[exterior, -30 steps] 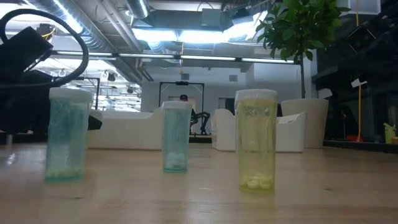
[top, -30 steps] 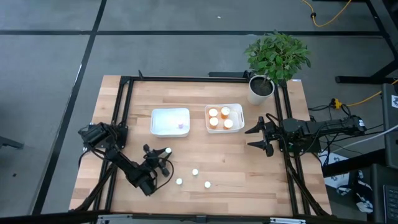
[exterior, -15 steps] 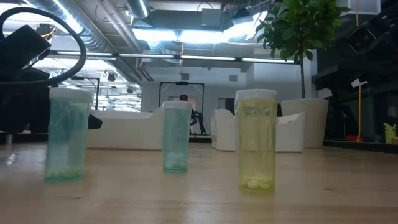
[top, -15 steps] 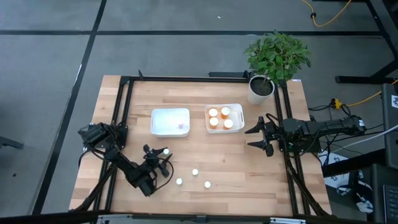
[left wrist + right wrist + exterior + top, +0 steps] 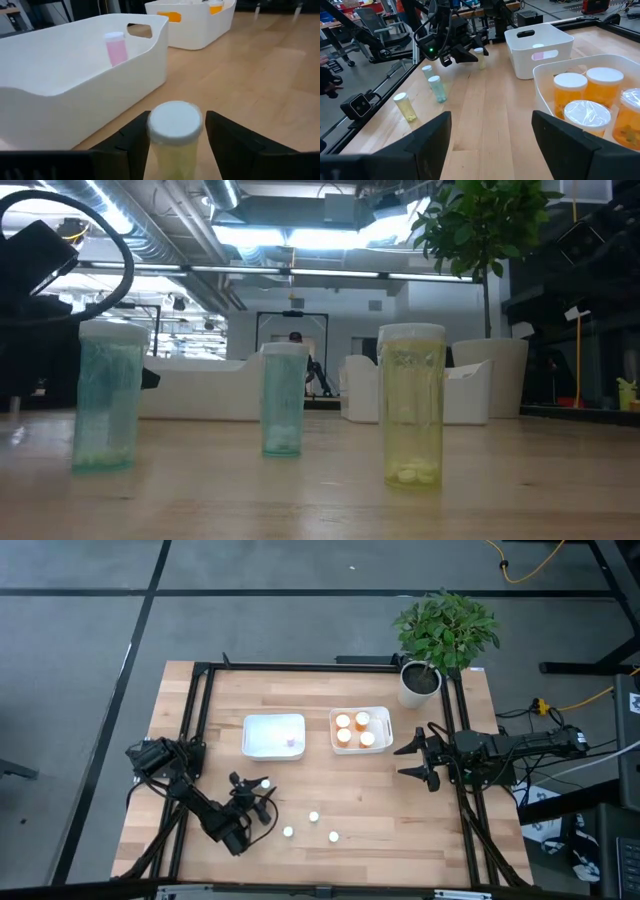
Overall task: Pick and place medicine bottles into bin by pill shape (circle, oval)
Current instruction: Put the top yellow pill bottle into the left white bin
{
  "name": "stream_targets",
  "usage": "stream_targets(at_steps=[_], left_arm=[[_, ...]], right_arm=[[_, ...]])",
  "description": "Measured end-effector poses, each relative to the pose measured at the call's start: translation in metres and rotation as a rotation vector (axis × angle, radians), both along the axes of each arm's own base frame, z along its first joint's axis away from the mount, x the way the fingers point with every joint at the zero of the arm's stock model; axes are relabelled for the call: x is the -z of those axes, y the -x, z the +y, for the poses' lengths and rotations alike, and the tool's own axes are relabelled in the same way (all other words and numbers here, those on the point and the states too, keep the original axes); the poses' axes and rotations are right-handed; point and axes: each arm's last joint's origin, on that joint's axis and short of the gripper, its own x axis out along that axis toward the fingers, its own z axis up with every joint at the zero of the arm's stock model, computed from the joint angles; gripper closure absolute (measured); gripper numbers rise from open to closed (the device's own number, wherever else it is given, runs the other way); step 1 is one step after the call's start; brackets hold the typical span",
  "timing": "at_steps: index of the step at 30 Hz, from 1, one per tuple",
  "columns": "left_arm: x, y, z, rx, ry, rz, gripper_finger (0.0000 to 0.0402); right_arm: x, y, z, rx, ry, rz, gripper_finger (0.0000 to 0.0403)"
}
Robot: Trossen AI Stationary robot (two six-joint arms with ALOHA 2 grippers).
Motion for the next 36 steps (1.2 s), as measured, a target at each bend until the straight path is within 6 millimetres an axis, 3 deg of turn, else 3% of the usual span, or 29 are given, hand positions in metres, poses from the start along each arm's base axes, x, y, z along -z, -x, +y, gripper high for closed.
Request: stream_targets(at_steps=[6,18,29,36], left_arm=[[0.002,0.003,0.003,-0.004,0.003,0.023,0.0215],[0.0,0.004,0.002,0.015,-0.05,-0.04,0.0137],[-0.009,0.004,-0.006,0.042,-0.093,-0.032,0.0145],[-0.04,0.008,0.003,0.031,-0.109,0.0,0.0151]], right_arm=[[0.0,0.0,0.0,0.0,0.0,0.0,0.0124],[0.0,0.0,0.0,0.0,0.0,0.0,0.0124],[0.0,0.0,0.0,0.0,0.0,0.0,0.0124],[0.0,0.0,0.0,0.0,0.0,0.0,0.0124]])
